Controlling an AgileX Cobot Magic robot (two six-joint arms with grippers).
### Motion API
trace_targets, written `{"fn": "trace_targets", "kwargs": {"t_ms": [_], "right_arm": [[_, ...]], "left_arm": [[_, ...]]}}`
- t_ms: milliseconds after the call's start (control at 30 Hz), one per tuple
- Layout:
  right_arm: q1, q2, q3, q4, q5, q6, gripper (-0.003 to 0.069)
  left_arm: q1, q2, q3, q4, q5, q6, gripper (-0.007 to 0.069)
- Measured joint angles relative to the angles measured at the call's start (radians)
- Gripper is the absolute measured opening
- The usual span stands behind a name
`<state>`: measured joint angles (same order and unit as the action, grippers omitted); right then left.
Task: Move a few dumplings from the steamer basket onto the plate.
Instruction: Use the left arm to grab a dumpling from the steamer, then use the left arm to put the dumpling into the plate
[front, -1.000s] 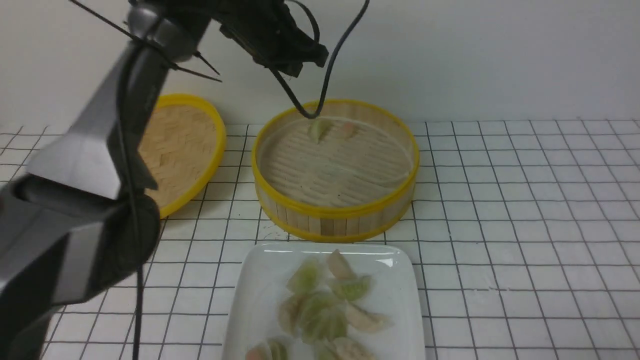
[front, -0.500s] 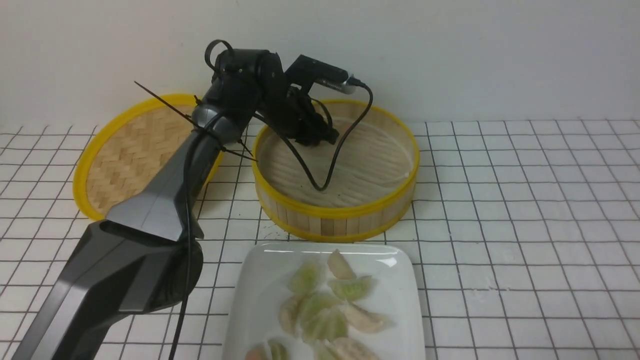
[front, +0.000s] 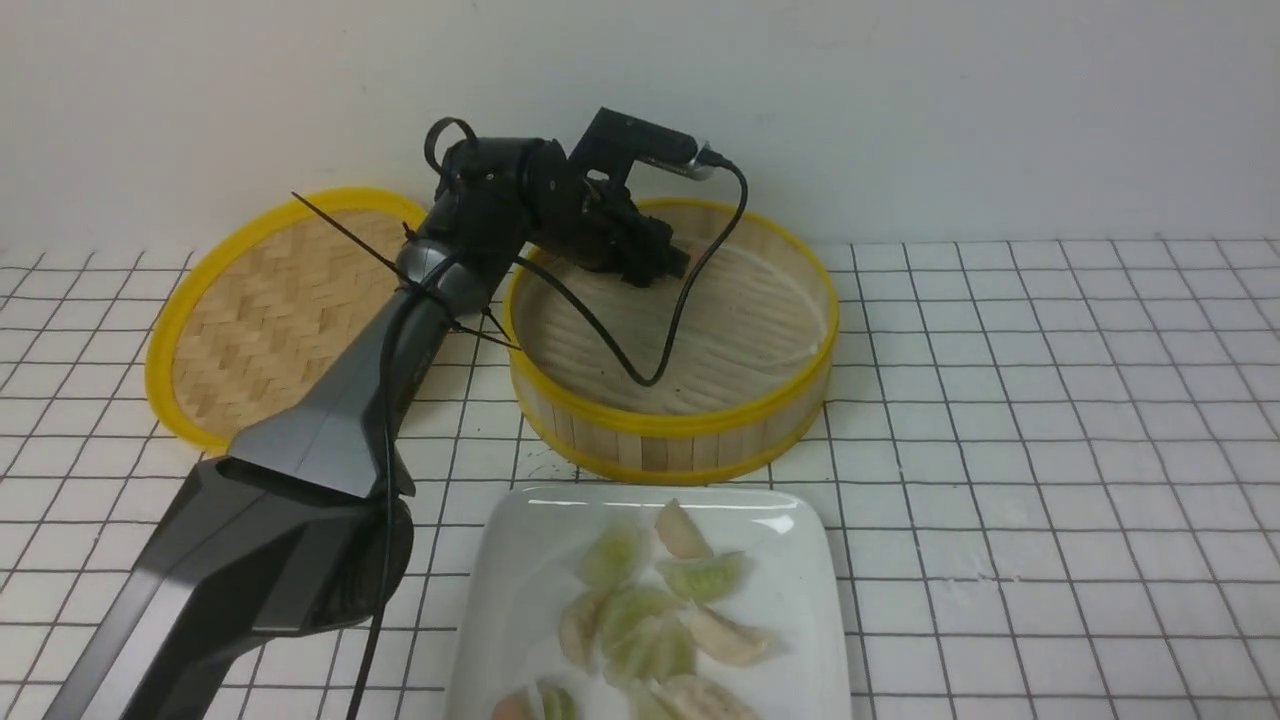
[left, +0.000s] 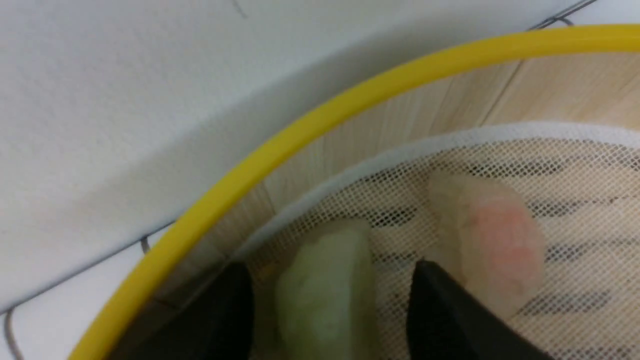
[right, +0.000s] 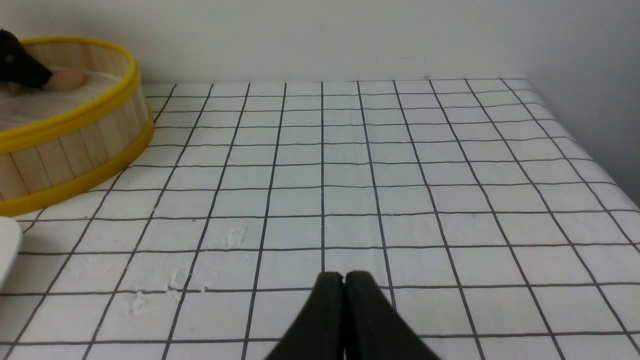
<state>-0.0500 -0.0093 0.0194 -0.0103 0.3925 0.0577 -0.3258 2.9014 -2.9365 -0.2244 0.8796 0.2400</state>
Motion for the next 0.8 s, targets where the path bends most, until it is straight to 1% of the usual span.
{"fn": "trace_targets", "kwargs": {"t_ms": [33, 100, 167, 300, 333, 367, 533, 667, 800], "right_arm": [[0.000, 0.000, 0.000, 0.000, 0.000, 0.000, -0.0010], [0.000, 0.000, 0.000, 0.000, 0.000, 0.000, -0.0010], [0.000, 0.000, 0.000, 0.000, 0.000, 0.000, -0.0010], [0.000, 0.000, 0.000, 0.000, 0.000, 0.000, -0.0010], [0.000, 0.000, 0.000, 0.000, 0.000, 0.000, -0.0010], [0.000, 0.000, 0.000, 0.000, 0.000, 0.000, -0.0010], [0.000, 0.000, 0.000, 0.000, 0.000, 0.000, -0.0010], [0.000, 0.000, 0.000, 0.000, 0.000, 0.000, -0.0010], [0.000, 0.000, 0.000, 0.000, 0.000, 0.000, -0.0010]], "left_arm": [[0.000, 0.000, 0.000, 0.000, 0.000, 0.000, 0.0351], [0.000, -0.001, -0.004, 0.015, 0.019, -0.037, 0.0260], [0.000, -0.007, -0.006, 0.028, 0.051, -0.058, 0.0260], [-0.006, -0.058, -0.005, 0.082, 0.215, -0.072, 0.0260], [-0.007, -0.092, -0.004, 0.098, 0.298, -0.072, 0.0260], [-0.007, -0.112, -0.003, 0.101, 0.336, -0.072, 0.0260], [-0.008, -0.245, -0.001, 0.102, 0.373, -0.072, 0.0263], [-0.008, -0.360, 0.003, 0.062, 0.375, -0.081, 0.0263], [-0.008, -0.531, 0.141, -0.021, 0.375, -0.090, 0.0263]]}}
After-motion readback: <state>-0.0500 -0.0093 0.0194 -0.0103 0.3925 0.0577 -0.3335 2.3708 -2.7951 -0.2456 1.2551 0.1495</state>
